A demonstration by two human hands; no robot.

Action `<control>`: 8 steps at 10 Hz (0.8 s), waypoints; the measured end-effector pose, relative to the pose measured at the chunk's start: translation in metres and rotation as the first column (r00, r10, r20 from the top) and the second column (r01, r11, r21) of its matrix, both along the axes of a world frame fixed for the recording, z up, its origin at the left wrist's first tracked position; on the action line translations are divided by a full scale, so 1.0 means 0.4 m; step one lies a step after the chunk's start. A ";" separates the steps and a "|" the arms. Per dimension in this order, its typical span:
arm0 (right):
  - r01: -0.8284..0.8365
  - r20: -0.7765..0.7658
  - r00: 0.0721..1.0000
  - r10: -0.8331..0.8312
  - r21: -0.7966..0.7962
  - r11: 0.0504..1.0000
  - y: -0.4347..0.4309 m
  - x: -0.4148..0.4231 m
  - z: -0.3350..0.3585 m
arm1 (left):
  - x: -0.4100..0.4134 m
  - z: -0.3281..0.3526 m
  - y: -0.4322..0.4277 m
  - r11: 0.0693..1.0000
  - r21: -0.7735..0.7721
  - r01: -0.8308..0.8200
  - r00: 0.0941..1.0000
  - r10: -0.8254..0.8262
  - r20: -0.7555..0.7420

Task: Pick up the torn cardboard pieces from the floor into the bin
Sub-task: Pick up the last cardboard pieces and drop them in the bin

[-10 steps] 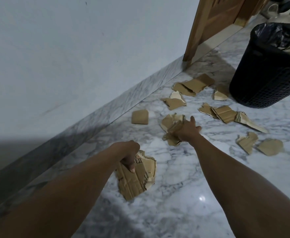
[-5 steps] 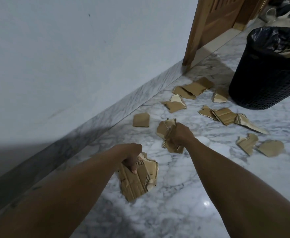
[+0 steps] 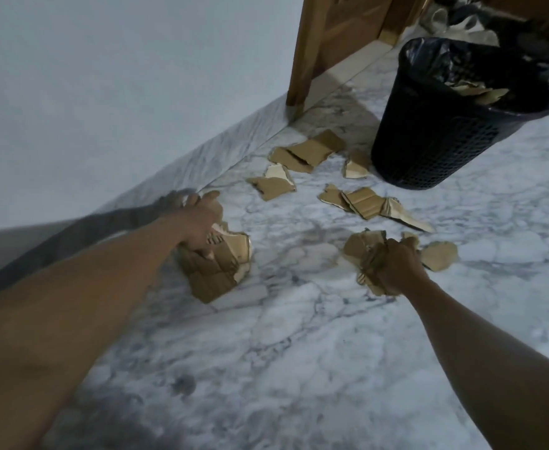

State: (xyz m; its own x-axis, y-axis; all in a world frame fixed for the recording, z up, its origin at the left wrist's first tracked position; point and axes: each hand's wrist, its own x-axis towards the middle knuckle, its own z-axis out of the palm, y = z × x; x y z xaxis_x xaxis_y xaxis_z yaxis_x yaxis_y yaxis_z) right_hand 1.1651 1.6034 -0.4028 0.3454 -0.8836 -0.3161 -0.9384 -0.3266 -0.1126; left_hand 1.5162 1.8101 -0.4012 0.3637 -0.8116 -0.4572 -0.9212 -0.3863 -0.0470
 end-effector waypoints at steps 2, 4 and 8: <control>0.019 -0.191 0.981 0.019 0.195 0.981 -0.117 -0.004 -0.015 | 0.039 -0.038 -0.080 0.984 0.169 0.060 0.997 -0.051 -0.057; -0.236 -0.092 0.959 0.269 0.268 0.934 -0.118 0.107 0.011 | -0.083 -0.002 -0.178 0.956 0.201 0.213 0.976 -0.199 -0.088; -0.418 0.035 0.904 0.427 0.293 0.860 -0.104 0.095 0.015 | -0.431 0.013 -0.287 0.920 0.211 0.329 0.940 -0.300 -0.160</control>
